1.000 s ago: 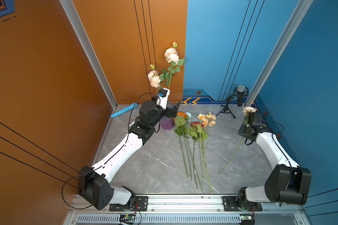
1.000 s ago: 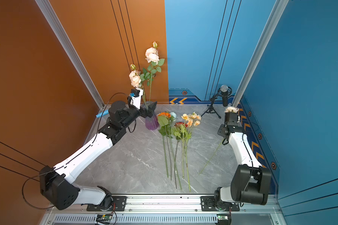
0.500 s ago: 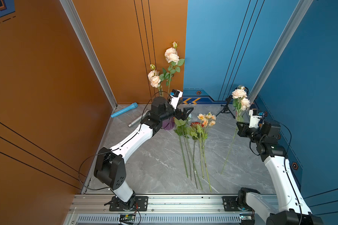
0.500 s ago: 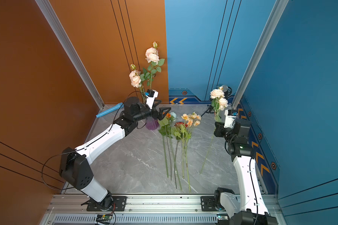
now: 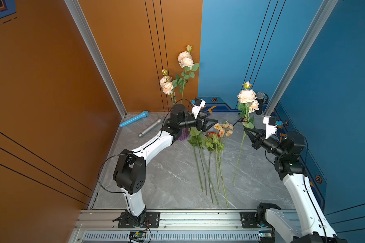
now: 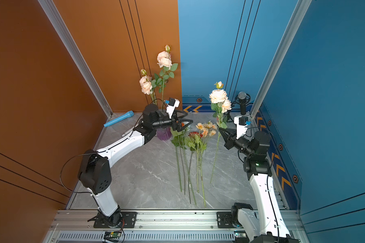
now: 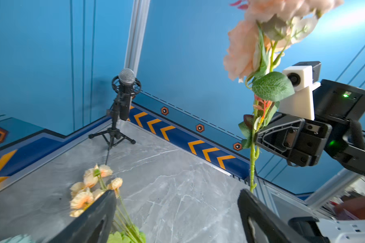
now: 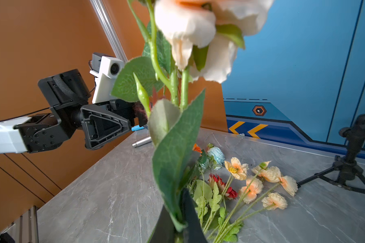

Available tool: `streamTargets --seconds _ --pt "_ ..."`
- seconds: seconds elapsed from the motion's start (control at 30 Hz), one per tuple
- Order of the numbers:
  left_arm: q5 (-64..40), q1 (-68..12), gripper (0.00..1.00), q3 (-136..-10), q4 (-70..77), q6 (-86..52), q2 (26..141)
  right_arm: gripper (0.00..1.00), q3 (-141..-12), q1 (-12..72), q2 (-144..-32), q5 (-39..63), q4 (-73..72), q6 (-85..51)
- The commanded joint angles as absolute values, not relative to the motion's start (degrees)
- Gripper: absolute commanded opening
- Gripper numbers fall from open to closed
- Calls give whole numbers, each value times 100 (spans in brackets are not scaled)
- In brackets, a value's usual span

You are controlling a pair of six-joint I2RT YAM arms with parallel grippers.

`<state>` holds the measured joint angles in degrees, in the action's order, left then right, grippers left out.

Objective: Place the pink flowers into the vase
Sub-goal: Place the flower in the vase.

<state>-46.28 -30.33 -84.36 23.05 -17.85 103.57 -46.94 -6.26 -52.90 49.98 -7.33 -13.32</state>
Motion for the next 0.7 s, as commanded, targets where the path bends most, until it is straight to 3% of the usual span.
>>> streamTargets --seconds 0.0,0.17,0.23,0.47,0.67 --pt "-5260 -3226 90 -8547 2622 -1767 10432 0 -4652 -516 -5186 5214 -1093 -1388" --pt "-5488 -3464 87 -8436 2918 -1636 10473 0 -4675 -379 -5221 5178 -1199 -1459" --pt "-5583 -3539 80 -8515 2918 -1635 10573 0 -4668 -322 -5221 5168 -1249 -1467" --pt "-5537 -3861 67 -8763 2940 -1551 10929 0 -4553 -121 -5223 4989 -1654 -1647" --pt "-5228 -3995 64 -8658 3468 -1644 11016 0 -4523 56 -5294 4776 -1935 -1662"
